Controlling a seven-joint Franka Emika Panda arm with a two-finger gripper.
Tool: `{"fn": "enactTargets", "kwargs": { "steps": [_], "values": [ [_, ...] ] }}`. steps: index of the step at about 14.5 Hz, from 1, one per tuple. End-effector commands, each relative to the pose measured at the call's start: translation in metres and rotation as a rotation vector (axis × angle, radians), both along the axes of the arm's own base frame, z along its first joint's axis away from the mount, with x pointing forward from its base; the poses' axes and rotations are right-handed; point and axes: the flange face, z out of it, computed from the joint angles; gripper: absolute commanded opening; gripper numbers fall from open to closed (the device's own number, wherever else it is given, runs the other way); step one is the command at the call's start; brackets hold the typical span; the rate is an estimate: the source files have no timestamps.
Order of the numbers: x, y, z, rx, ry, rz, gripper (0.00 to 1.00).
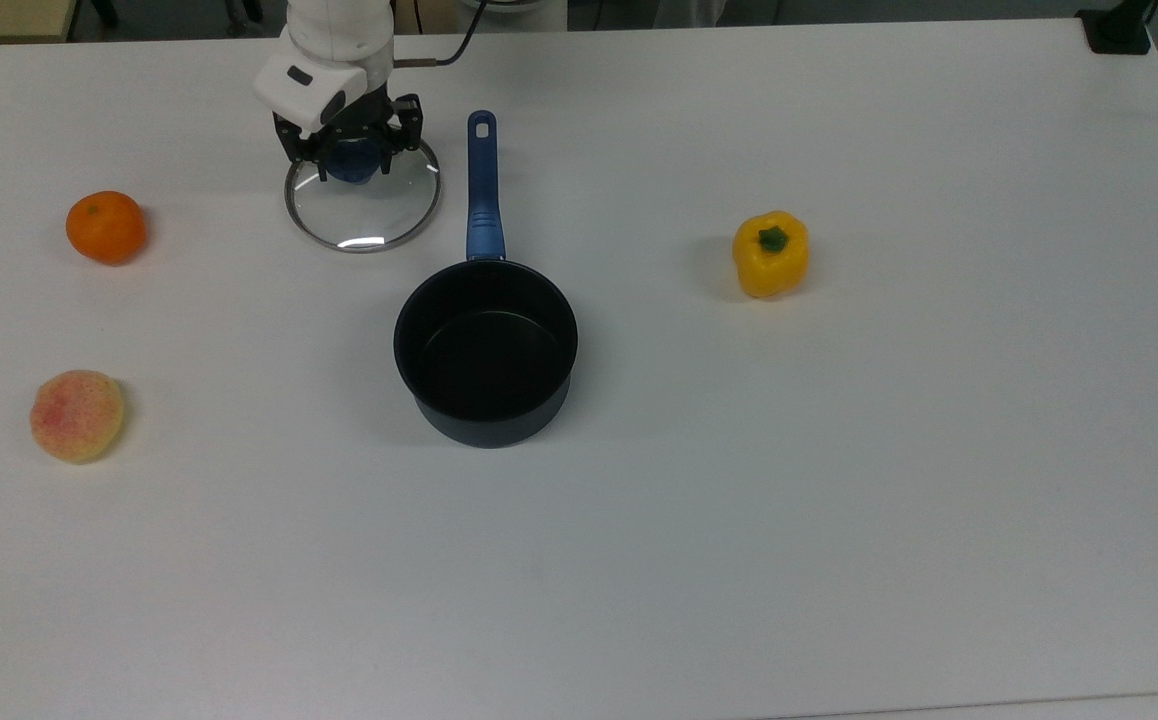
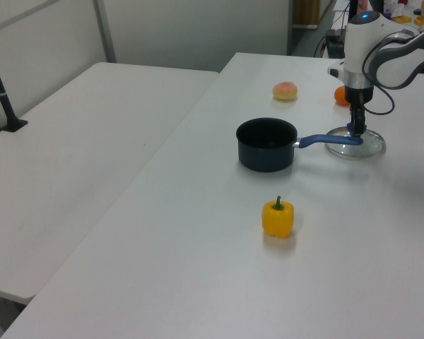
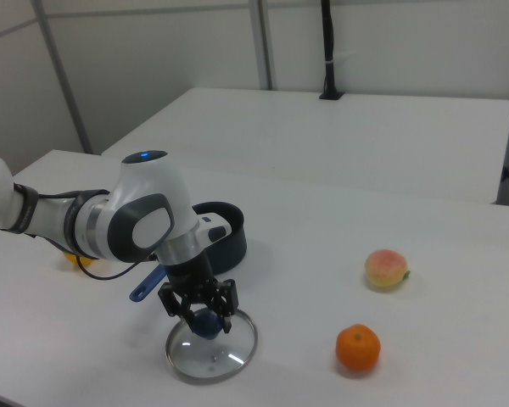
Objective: Close lid
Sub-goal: 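Grasp the blue knob and lift the glass lid, then carry the lid over the navy saucepan's rim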
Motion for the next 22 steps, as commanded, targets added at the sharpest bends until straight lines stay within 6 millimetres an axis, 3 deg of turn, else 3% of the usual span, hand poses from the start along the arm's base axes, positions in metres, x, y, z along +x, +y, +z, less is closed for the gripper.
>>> {"fn": "enactTargets", "kwargs": {
  "steps": [1,3,5,8,11,14,16,22],
  "values": [
    [-0.004,-0.006,0.007,-0.008,-0.009,0.013,0.23],
    [0.006,-0.013,0.04,-0.02,0.0,-0.012,0.23],
    [0.027,-0.02,0.092,-0.024,-0.013,-0.037,0.23],
    [0.06,-0.014,0.164,0.042,-0.045,-0.098,0.23],
    [0.081,0.0,0.194,0.061,-0.057,-0.156,0.23],
    [0.113,0.026,0.21,0.082,-0.054,-0.239,0.23],
    [0.131,0.041,0.209,0.08,-0.027,-0.271,0.23],
    [0.179,0.112,0.162,0.04,0.014,-0.2,0.25]
  ]
}}
